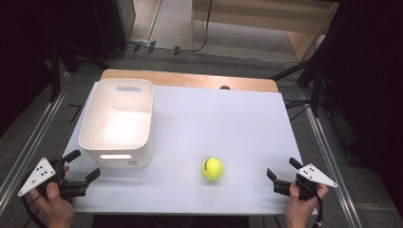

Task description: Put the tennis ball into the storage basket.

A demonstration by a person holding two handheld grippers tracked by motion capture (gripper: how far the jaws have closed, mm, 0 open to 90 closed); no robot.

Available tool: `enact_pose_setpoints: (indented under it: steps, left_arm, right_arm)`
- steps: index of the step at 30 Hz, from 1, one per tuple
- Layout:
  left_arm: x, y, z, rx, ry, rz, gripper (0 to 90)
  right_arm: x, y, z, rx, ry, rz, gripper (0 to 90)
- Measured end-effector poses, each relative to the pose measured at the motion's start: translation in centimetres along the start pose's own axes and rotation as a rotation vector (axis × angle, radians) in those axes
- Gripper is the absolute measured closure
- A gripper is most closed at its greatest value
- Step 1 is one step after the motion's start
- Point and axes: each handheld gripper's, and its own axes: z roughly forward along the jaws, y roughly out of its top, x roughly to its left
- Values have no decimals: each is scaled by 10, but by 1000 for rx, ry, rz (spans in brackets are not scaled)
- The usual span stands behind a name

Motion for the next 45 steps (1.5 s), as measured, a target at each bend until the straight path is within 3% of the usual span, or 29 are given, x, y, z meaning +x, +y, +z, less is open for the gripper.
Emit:
enact_pose_setpoints:
  steps: [8,13,15,17,22,26,33,41,45]
  left_arm:
    - [0,0,0,2,-2,4,0]
    - [0,0,-1,1,-3,4,0]
    - [0,0,-1,2,-2,4,0]
    - [-1,0,0,4,-1,5,0]
    - [0,0,-1,2,-2,4,0]
    - [0,0,0,3,-3,5,0]
    - [-1,0,0,3,-3,5,0]
    - [-1,0,0,3,-1,6,0]
    - [-1,0,0,4,-1,6,0]
  right_arm:
    - [2,5,-3,-10,19,-5,0]
    - [10,14,-5,-12,32,-42,0]
    - [18,19,-3,18,32,-113,0]
    - [25,23,-1,39,43,-146,0]
    - [37,29,4,77,88,-187,0]
    - [50,36,11,116,150,-236,0]
    - [65,44,21,167,233,-254,0]
    - [76,50,28,210,259,-264,0]
    - [82,52,35,246,305,-267,0]
